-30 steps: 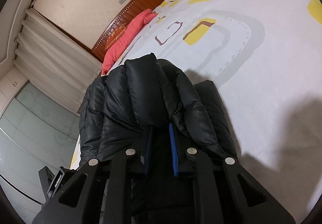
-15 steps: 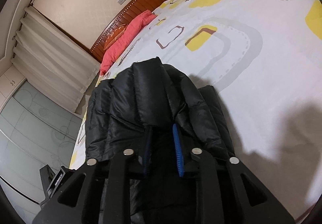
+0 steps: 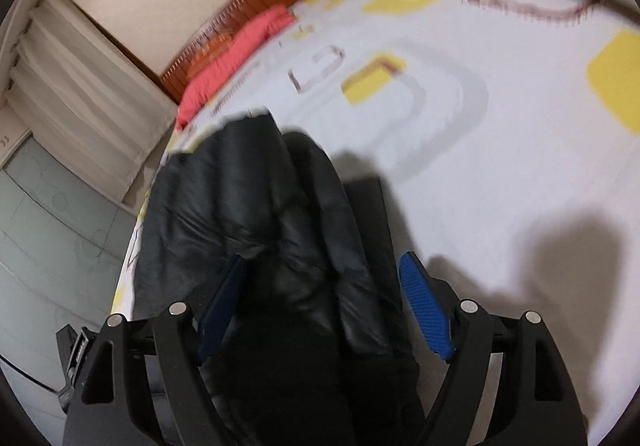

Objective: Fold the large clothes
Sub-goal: 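Carry the black jacket bundle with both closed tools over the bed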

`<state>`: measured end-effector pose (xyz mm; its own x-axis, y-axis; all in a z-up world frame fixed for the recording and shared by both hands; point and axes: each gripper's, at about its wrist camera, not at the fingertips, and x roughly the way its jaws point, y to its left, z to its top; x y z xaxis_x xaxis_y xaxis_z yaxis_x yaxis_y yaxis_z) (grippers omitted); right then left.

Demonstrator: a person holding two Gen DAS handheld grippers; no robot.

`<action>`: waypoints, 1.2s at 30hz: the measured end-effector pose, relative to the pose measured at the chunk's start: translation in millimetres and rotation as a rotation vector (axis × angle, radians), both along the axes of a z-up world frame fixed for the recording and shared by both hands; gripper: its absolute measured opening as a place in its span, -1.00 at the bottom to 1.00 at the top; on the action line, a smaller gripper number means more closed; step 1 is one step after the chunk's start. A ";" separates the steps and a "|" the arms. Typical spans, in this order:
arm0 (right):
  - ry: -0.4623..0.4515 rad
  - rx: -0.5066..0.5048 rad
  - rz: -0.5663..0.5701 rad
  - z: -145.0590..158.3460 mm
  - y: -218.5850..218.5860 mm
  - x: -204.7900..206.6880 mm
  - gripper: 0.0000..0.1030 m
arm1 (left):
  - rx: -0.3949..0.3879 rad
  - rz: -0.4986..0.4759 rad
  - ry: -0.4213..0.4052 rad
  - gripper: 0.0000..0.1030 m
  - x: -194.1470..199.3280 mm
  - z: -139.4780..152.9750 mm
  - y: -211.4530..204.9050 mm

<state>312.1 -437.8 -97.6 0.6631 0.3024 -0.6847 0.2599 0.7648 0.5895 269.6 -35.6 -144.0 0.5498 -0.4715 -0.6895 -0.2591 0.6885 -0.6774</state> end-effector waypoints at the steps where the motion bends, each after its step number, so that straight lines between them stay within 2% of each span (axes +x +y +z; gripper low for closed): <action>1: 0.003 0.029 0.005 -4.9 -1.7 0.3 0.55 | -0.018 -0.010 0.002 0.96 1.7 -2.1 -1.2; 5: 0.012 0.153 0.020 -23.1 -10.4 2.0 0.61 | -0.091 -0.049 -0.004 0.96 8.7 -11.9 -4.8; 7: -0.002 0.201 0.031 -27.8 -13.4 2.4 0.63 | -0.104 -0.058 -0.013 0.96 9.4 -14.6 -6.3; 12: -0.032 0.226 0.099 -29.4 -9.8 4.8 0.61 | -0.175 -0.142 -0.024 0.96 21.1 -20.5 -14.9; 13: -0.033 0.230 0.107 -30.2 -9.5 4.8 0.57 | -0.171 -0.148 -0.028 0.96 21.0 -20.6 -16.8; 14: -0.034 0.233 0.110 -30.5 -8.8 5.1 0.42 | -0.152 -0.164 -0.038 0.94 21.1 -18.4 -19.6; 15: -0.035 0.243 0.115 -31.3 -8.7 5.3 0.23 | -0.134 -0.166 -0.043 0.84 20.4 -16.5 -21.1; 18: -0.048 0.303 0.117 -34.9 -10.9 0.0 -0.02 | -0.091 -0.173 -0.062 0.61 16.6 -7.8 -25.4; 21: -0.073 0.319 0.115 -28.3 -4.3 -2.6 -0.14 | -0.060 -0.183 -0.093 0.49 16.6 3.6 -23.3; 26: -0.108 0.360 0.137 -20.7 20.4 9.6 -0.17 | 0.011 -0.169 -0.148 0.46 20.4 27.2 -1.1; 30: -0.117 0.391 0.173 -18.8 51.1 33.0 -0.17 | 0.045 -0.127 -0.169 0.45 28.1 41.9 34.8; 36: -0.098 0.423 0.226 -25.6 101.8 65.3 -0.17 | 0.068 -0.064 -0.157 0.45 39.8 40.6 82.2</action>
